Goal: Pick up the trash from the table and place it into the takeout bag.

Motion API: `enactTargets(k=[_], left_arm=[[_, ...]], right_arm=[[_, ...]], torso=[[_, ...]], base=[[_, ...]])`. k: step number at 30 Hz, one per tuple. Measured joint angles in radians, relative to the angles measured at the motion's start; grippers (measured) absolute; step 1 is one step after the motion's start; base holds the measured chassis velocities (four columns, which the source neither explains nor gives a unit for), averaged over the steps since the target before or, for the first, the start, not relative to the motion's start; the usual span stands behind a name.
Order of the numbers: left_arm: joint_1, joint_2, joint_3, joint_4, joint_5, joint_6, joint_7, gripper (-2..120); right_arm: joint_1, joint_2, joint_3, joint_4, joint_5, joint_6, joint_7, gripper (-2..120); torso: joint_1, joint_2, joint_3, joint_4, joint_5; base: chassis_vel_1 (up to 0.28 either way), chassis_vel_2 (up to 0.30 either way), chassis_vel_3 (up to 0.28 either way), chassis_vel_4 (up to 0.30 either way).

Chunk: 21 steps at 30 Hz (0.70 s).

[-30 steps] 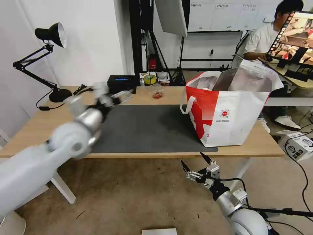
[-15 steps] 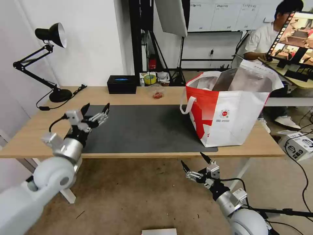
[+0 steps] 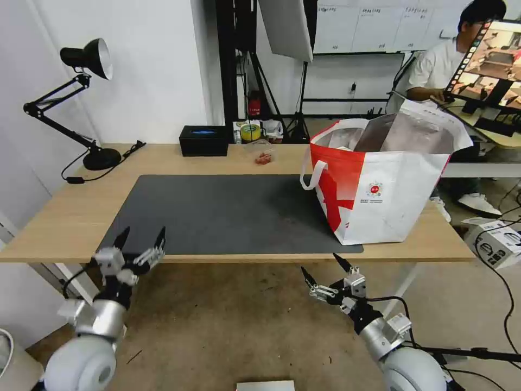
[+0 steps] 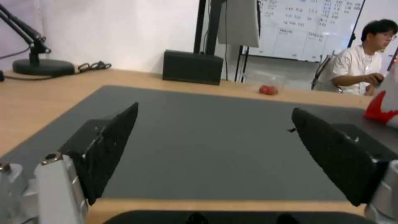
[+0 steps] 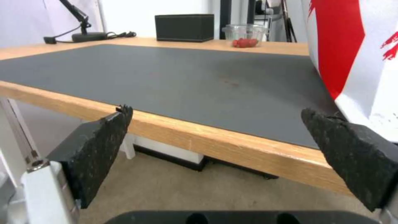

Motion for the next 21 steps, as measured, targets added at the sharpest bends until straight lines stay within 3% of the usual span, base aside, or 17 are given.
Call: enactTargets(k=[8, 21], left_arm=[[0.080, -0.065, 0.007, -0.009, 0.050, -0.001, 0.040, 100], [0.100, -0.083, -0.002, -0.006, 0.058, -0.007, 0.038, 100]], right_arm=[[0.000, 0.000, 0.000, 0.000, 0.000, 0.000, 0.000, 100], [0.000, 0.000, 0.000, 0.000, 0.000, 0.000, 0.000, 100]], torso=[[0.000, 0.000, 0.000, -0.0001, -0.0001], [0.000, 0.000, 0.000, 0.0000, -0.0001]], base=[[0.000, 0.000, 0.000, 0.000], [0.000, 0.000, 0.000, 0.000]])
